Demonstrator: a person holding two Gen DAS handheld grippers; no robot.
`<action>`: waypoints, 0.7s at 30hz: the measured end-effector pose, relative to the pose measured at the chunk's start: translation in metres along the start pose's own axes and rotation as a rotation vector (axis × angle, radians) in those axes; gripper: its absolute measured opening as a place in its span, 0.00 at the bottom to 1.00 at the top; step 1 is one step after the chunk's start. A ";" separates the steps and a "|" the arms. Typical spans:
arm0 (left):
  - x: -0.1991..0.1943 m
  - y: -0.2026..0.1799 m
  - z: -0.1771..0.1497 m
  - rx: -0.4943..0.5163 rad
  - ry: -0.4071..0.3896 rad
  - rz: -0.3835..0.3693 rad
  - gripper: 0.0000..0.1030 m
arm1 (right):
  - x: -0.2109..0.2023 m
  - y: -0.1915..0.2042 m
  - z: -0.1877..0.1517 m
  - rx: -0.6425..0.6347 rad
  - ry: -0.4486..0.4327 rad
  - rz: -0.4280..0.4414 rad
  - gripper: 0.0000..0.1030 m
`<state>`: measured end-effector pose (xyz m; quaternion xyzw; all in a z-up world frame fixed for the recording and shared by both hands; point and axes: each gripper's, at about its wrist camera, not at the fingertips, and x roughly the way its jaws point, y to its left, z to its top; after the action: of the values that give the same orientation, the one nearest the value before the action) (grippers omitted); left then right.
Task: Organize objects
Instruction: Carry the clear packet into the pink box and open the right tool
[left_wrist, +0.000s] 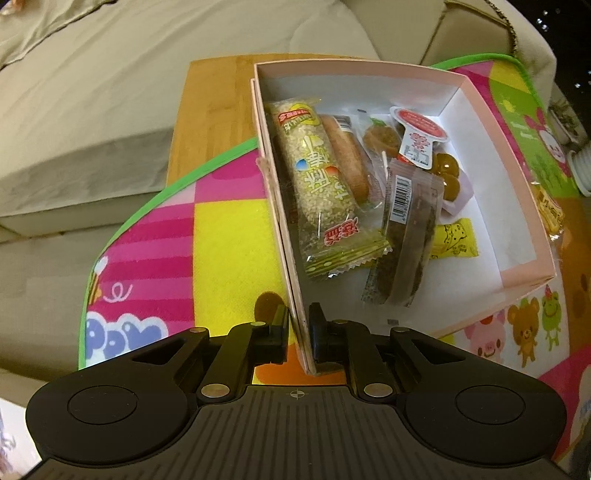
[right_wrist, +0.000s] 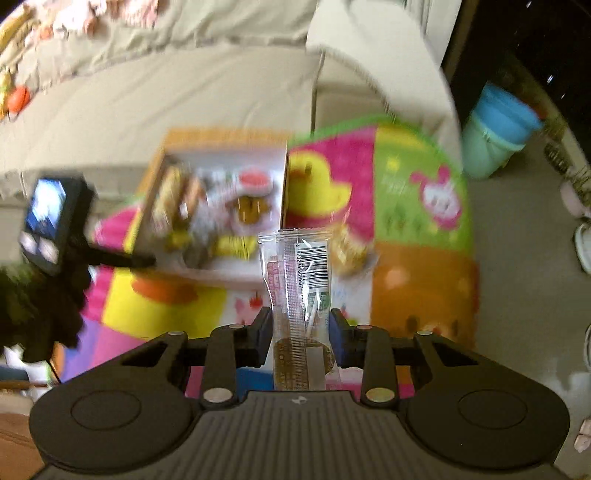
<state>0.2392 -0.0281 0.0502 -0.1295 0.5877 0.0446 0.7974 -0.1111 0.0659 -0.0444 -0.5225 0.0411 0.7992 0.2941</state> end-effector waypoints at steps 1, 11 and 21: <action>0.000 0.000 0.001 0.009 0.002 -0.004 0.14 | -0.010 0.001 0.009 0.011 -0.028 0.001 0.31; 0.001 0.005 0.005 0.080 0.021 -0.047 0.15 | -0.046 0.029 0.052 0.064 -0.128 0.081 0.31; 0.001 0.008 0.010 0.125 0.035 -0.070 0.15 | -0.005 0.047 0.061 0.070 -0.052 0.121 0.31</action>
<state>0.2472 -0.0181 0.0505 -0.1006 0.5985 -0.0223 0.7945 -0.1831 0.0474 -0.0237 -0.4876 0.0929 0.8269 0.2643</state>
